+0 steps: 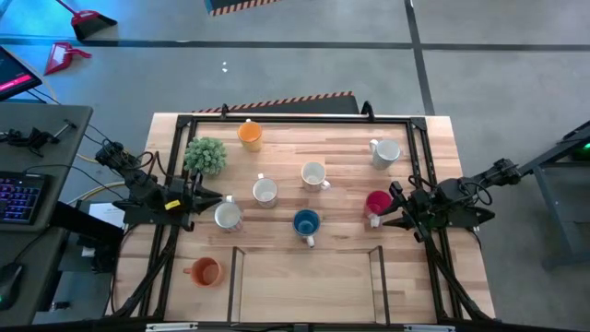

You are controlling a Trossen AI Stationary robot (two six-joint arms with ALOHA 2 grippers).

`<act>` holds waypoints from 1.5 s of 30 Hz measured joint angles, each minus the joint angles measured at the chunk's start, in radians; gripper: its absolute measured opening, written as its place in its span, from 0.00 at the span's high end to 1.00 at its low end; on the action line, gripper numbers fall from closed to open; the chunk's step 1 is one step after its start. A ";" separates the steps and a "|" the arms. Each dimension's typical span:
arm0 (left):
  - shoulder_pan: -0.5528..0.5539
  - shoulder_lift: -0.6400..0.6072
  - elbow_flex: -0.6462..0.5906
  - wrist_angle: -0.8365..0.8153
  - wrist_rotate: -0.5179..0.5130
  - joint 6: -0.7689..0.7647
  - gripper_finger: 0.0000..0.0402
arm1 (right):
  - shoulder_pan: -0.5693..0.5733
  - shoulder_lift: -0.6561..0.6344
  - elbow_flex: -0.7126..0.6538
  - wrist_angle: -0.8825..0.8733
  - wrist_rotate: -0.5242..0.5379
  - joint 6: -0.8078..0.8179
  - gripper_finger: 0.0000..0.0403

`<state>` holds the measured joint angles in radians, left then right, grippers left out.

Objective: Place coffee mugs
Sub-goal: Put the middle left gray pattern mug on the shelf

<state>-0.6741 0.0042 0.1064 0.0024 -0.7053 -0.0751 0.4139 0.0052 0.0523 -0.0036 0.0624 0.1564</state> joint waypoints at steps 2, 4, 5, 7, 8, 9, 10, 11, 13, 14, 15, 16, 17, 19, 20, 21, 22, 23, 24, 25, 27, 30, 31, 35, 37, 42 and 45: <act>0.000 0.000 0.000 0.000 -0.002 0.001 0.88 | 0.000 0.000 0.000 0.000 0.003 0.000 0.70; 0.000 0.000 0.000 -0.001 -0.002 0.001 0.88 | 0.000 0.000 0.000 0.000 0.007 0.000 0.70; 0.000 0.000 0.000 -0.001 -0.002 0.001 0.88 | 0.000 0.000 0.000 0.000 0.007 0.000 0.70; 0.000 0.000 0.000 -0.001 -0.008 0.001 0.88 | 0.000 0.000 0.000 -0.001 0.013 0.000 0.70; 0.000 0.000 0.000 -0.001 -0.013 0.001 0.88 | 0.000 0.000 0.000 -0.001 0.020 0.000 0.70; 0.000 0.000 0.000 -0.001 -0.017 0.001 0.88 | 0.000 0.000 0.000 -0.003 0.028 0.000 0.70; 0.000 0.000 0.000 -0.001 -0.024 0.001 0.88 | 0.000 0.000 0.000 -0.003 0.033 0.000 0.70; 0.000 0.000 0.000 0.000 -0.031 0.001 0.88 | 0.000 0.000 0.000 -0.003 0.035 0.000 0.70; 0.000 0.000 0.000 -0.001 -0.047 0.001 0.88 | 0.000 0.000 0.000 -0.003 0.039 0.000 0.70; 0.000 0.000 0.000 0.000 -0.059 0.001 0.88 | 0.000 0.000 0.000 -0.003 0.039 0.000 0.70; 0.000 0.000 0.000 0.000 -0.070 0.001 0.88 | 0.000 0.000 0.000 -0.003 0.039 0.000 0.70; 0.000 0.000 0.000 0.000 -0.080 0.001 0.88 | 0.000 0.000 0.000 -0.003 0.039 0.000 0.70; 0.000 0.000 0.000 0.001 -0.088 0.001 0.88 | 0.000 0.000 0.000 -0.004 0.039 0.000 0.70; 0.000 0.000 0.000 0.000 -0.100 0.001 0.88 | 0.000 0.000 0.000 -0.004 0.044 -0.008 0.70; 0.000 0.000 0.000 -0.001 -0.108 0.001 0.88 | 0.000 0.000 0.000 -0.005 0.054 -0.025 0.70; 0.000 0.000 0.000 -0.001 -0.116 0.001 0.88 | 0.000 0.000 0.000 -0.005 0.061 -0.043 0.70; 0.000 0.000 0.000 -0.001 -0.119 0.001 0.88 | 0.000 0.000 0.000 -0.005 0.062 -0.059 0.70; 0.000 0.000 0.000 -0.001 -0.120 0.001 0.88 | 0.000 0.000 0.000 -0.005 0.062 -0.071 0.70; 0.000 0.000 0.000 -0.001 -0.120 0.001 0.88 | 0.000 0.000 0.000 -0.005 0.063 -0.083 0.70; 0.000 0.000 0.000 -0.001 -0.120 0.001 0.88 | 0.000 0.000 0.000 -0.007 0.063 -0.087 0.70; 0.000 0.000 0.000 0.001 -0.120 0.001 0.88 | 0.000 0.000 0.000 -0.007 0.064 -0.085 0.70; 0.000 0.000 0.000 0.004 -0.120 0.001 0.88 | 0.000 0.000 0.000 -0.008 0.064 -0.078 0.70; 0.000 0.000 0.000 0.003 -0.120 0.001 0.88 | 0.000 0.000 0.000 -0.008 0.064 -0.078 0.70; 0.000 0.000 0.000 0.004 -0.120 0.001 0.88 | 0.000 0.000 0.000 -0.008 0.064 -0.078 0.70; 0.000 0.000 0.000 0.004 -0.120 0.001 0.88 | 0.000 0.000 0.000 -0.008 0.064 -0.078 0.70; 0.000 0.000 0.000 0.004 -0.120 0.000 0.88 | 0.000 0.000 0.000 -0.008 0.064 -0.078 0.70; 0.000 0.000 0.000 0.004 -0.120 0.000 0.88 | 0.000 0.000 0.000 -0.008 0.064 -0.078 0.70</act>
<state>-0.6741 0.0044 0.1063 0.0059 -0.8257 -0.0751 0.4141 0.0051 0.0522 -0.0113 0.1259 0.0780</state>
